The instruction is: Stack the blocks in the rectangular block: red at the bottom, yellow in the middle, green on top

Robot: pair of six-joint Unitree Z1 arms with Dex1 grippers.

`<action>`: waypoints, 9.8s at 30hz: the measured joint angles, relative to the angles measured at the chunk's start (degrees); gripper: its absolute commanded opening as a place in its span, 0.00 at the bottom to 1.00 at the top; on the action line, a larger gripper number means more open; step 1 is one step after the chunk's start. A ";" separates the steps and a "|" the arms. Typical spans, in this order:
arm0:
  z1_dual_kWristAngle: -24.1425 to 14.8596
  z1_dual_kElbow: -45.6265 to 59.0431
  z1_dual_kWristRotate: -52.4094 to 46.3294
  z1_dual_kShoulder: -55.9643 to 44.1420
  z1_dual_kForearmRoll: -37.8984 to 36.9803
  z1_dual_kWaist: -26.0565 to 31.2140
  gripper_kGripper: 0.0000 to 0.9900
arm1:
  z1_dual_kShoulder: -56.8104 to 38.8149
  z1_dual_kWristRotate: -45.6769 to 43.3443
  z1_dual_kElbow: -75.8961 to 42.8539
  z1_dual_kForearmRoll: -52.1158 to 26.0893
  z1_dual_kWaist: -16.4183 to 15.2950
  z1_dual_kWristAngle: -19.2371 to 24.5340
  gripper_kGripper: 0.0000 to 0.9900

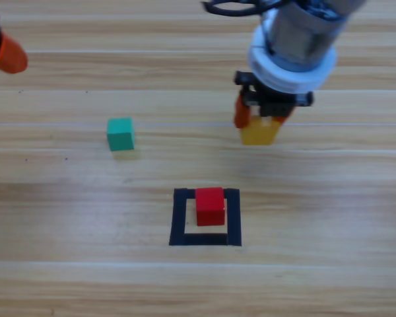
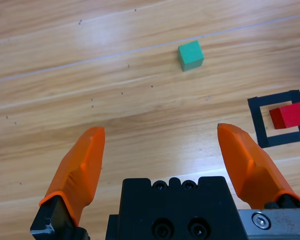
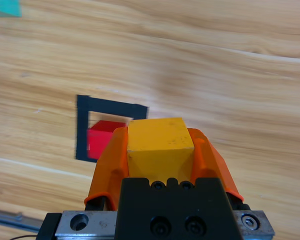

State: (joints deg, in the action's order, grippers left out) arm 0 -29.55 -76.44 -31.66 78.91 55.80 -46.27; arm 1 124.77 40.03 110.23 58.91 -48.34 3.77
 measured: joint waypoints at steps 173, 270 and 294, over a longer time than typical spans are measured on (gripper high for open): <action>30.15 1.44 3.73 15.10 -26.49 13.53 1.00 | -20.51 -4.39 -23.45 -15.42 -10.01 7.15 1.00; 31.38 -29.88 14.76 36.13 9.67 21.06 0.00 | -22.79 -5.07 -25.40 -15.65 -7.87 5.13 1.00; 28.30 -18.74 -6.21 27.56 13.10 7.04 0.00 | -22.79 -5.07 -25.51 -15.66 -7.87 4.77 1.00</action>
State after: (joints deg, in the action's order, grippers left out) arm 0 -1.25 -95.18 -37.87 106.47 68.90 -39.23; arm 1 101.98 34.96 84.71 43.25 -56.21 8.54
